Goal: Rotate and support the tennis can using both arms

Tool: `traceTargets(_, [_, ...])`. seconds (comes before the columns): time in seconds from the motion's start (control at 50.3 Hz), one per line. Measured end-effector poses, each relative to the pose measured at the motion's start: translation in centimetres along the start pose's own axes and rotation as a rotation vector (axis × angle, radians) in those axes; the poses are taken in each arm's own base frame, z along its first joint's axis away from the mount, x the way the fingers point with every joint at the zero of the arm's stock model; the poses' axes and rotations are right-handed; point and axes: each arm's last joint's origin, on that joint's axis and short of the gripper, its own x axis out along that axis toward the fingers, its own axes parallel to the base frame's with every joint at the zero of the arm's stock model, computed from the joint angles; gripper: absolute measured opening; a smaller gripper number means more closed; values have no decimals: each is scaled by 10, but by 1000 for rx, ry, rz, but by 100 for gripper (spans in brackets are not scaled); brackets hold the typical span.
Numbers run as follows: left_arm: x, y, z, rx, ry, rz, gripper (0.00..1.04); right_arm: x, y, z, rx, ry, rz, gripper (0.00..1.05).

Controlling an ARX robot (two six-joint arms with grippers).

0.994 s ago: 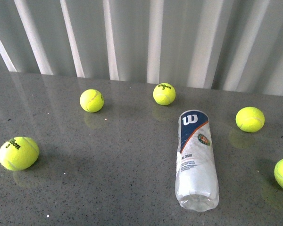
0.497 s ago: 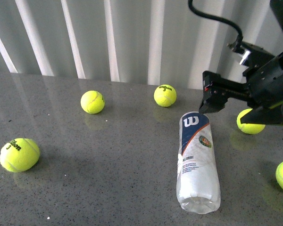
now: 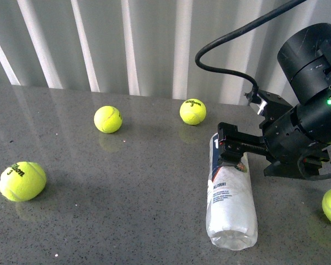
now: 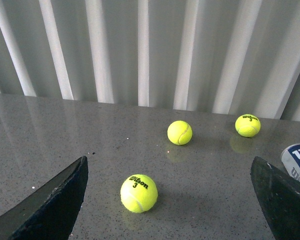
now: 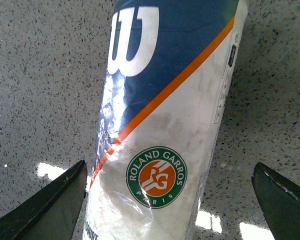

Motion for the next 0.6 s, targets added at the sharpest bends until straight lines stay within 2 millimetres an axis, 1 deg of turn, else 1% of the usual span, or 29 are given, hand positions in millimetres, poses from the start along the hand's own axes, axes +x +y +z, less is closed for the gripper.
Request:
traceTargets(0.199, [0, 0, 0, 0, 0, 0, 98, 16, 0, -7, 5, 22, 6, 98])
traceTargets(0.477, [0, 0, 0, 0, 0, 0, 98, 24, 1, -9, 4, 19, 16, 98])
traceTargets(0.537, [0, 0, 0, 0, 0, 0, 98, 24, 0, -9, 5, 18, 16, 94])
traceTargets(0.597, [0, 0, 0, 0, 0, 0, 98, 25, 0, -9, 3, 15, 16, 84])
